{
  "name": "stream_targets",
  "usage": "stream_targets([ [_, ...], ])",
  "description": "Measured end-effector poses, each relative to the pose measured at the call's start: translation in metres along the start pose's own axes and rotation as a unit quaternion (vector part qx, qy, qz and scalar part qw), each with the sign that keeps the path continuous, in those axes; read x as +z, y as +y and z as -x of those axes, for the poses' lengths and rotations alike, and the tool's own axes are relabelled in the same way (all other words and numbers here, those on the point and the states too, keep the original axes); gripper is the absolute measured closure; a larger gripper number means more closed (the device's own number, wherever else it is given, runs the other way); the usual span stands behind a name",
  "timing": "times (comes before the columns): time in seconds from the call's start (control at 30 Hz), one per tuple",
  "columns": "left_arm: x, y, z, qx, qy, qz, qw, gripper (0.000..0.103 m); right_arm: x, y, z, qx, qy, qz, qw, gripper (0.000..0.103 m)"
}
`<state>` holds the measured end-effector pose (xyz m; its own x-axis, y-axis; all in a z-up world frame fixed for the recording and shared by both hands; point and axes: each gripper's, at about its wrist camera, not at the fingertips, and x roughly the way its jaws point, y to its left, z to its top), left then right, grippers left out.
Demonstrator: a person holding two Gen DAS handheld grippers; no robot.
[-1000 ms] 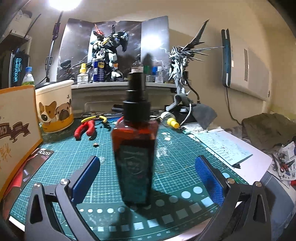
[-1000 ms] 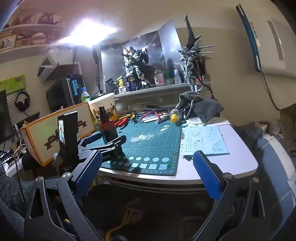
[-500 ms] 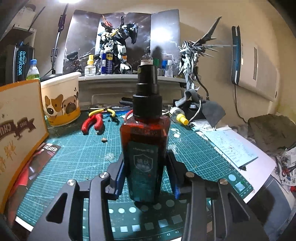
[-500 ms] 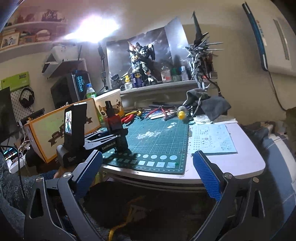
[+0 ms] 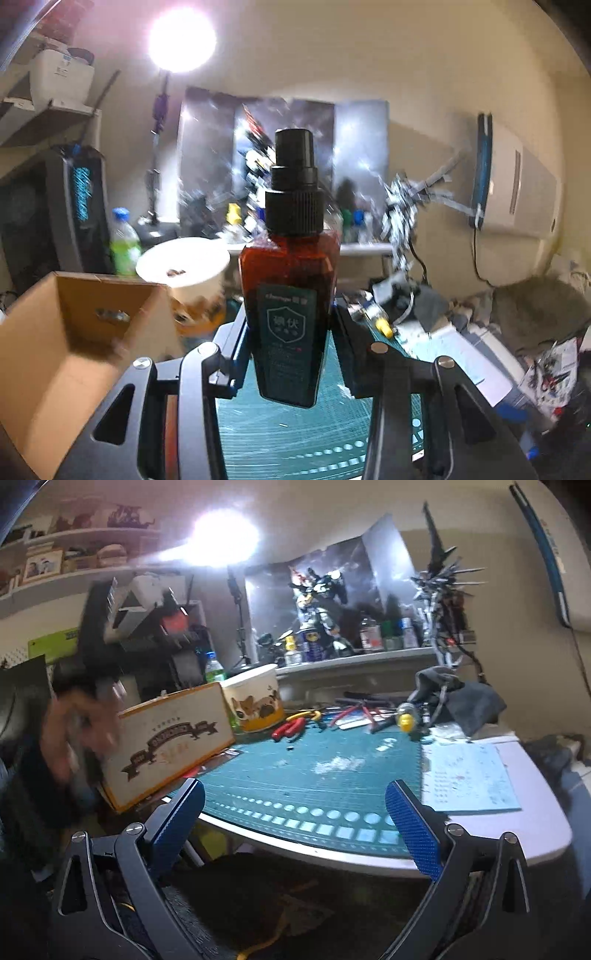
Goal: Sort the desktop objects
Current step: 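Carry the spray bottle with the left tool into the cardboard box and release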
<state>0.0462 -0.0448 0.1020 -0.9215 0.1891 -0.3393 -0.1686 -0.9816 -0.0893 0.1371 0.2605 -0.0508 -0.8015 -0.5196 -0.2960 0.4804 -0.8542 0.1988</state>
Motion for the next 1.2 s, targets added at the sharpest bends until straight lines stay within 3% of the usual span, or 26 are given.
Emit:
stream_targets([
  [0.1,0.041,0.041,0.017,0.016,-0.006,-0.002,0.9999,0.063,0.001,0.004,-0.005,0.017,-0.005,0.001,1.0,0.004],
  [0.3,0.083,0.124,0.013,0.113,-0.003,-0.03,0.9932,0.063,0.002,0.009,-0.011,0.032,-0.009,0.007,0.999,0.004],
  [0.47,0.06,0.194,-0.029,0.182,0.026,-0.041,0.9821,0.063,0.005,0.007,-0.009,0.029,-0.014,0.008,0.999,0.004],
  [0.6,0.034,0.242,-0.057,0.166,0.052,0.009,0.9847,0.063,0.01,0.003,-0.009,0.02,-0.016,0.013,1.0,0.004],
  [0.73,0.005,0.256,-0.085,0.155,0.117,0.026,0.9806,0.063,0.018,0.002,-0.011,0.01,-0.017,0.026,0.999,0.004],
  [0.83,-0.011,0.272,-0.104,0.17,0.159,0.067,0.9703,0.063,0.021,-0.001,-0.014,0.008,-0.018,0.029,0.999,0.004],
  [0.9,-0.017,0.283,-0.115,0.19,0.172,0.091,0.9623,0.063,0.024,-0.003,-0.018,0.006,-0.018,0.028,0.999,0.004],
  [1.2,-0.058,0.308,-0.143,0.248,0.208,0.1,0.941,0.063,0.024,-0.001,-0.03,0.013,-0.015,0.037,0.999,0.004],
])
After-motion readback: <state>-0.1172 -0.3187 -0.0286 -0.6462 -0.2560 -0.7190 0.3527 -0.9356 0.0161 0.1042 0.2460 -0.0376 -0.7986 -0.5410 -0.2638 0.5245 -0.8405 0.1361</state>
